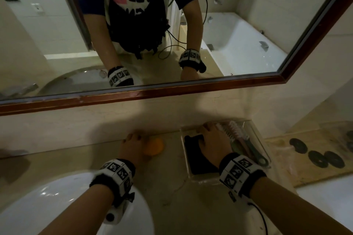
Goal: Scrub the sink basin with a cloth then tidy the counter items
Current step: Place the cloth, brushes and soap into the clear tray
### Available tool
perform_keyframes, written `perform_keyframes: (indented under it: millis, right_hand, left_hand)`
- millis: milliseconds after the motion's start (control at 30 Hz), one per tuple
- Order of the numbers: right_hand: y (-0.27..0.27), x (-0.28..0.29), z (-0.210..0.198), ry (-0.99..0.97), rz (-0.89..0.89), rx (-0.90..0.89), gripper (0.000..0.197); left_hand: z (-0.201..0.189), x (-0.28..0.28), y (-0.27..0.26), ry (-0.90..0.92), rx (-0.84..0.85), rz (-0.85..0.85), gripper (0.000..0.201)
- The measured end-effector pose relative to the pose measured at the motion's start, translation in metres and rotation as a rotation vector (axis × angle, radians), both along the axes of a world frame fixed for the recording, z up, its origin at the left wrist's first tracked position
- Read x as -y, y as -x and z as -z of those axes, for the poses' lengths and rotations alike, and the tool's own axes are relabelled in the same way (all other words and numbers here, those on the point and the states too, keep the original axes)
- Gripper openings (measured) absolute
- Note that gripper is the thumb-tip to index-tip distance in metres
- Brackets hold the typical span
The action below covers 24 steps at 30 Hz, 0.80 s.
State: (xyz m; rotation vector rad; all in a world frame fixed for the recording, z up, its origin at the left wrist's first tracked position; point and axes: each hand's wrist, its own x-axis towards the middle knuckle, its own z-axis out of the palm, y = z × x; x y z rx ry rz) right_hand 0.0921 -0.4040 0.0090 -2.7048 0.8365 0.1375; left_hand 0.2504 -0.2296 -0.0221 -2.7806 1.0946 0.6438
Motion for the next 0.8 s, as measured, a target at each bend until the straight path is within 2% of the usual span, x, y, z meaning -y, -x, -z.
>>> perform_keyframes:
  millis: [100, 267, 467, 667, 800]
  right_hand:
    - [-0.001, -0.007, 0.008, -0.006, -0.03, -0.053, 0.034]
    - [-0.004, -0.014, 0.014, -0.01, -0.09, -0.125, 0.036]
    - [-0.007, -0.017, 0.012, -0.033, -0.112, -0.033, 0.039]
    - [-0.009, -0.021, 0.008, -0.109, -0.284, 0.01, 0.067]
    - [-0.012, -0.016, 0.007, -0.161, -0.31, 0.01, 0.075]
  left_hand:
    - [0.0, 0.002, -0.002, -0.041, -0.019, -0.017, 0.067]
    - [0.0, -0.001, -0.002, -0.021, -0.009, 0.008, 0.061]
    - [-0.003, -0.005, 0.003, 0.026, 0.087, 0.131, 0.062]
    - [-0.022, 0.007, 0.01, 0.158, 0.099, 0.19, 0.069]
    - [-0.033, 0.025, 0.024, 0.176, 0.118, 0.261, 0.068]
